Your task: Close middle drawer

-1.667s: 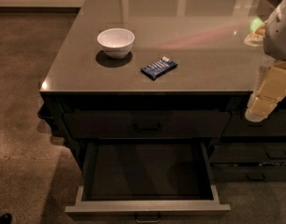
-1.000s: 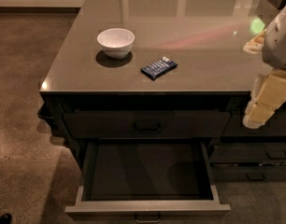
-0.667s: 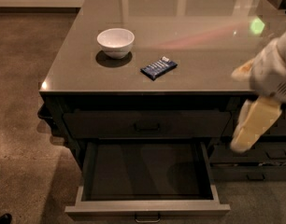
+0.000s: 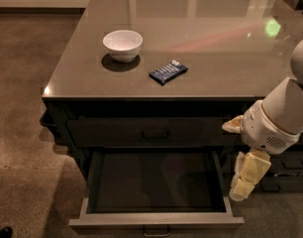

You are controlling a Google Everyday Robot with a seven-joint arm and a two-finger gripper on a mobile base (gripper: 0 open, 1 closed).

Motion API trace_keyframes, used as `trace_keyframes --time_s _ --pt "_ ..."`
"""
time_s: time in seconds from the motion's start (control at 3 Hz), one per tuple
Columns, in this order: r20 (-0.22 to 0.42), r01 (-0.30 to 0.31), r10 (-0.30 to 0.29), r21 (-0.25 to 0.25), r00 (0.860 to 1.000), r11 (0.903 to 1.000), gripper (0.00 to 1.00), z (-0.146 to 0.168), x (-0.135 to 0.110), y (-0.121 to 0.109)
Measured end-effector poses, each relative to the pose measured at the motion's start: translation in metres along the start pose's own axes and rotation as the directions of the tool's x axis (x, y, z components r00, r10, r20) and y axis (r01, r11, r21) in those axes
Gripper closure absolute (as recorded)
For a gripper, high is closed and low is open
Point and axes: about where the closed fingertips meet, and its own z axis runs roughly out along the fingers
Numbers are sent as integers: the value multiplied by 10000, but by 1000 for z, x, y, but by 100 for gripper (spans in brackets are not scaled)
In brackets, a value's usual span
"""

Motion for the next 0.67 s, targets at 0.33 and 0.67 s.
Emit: trace_keyframes --time_s 0.33,0.67 --pt "61 -46 47 -115 10000 9999 0 7 2 1" --pt "363 -201 230 -778 9991 9968 0 47 13 13"
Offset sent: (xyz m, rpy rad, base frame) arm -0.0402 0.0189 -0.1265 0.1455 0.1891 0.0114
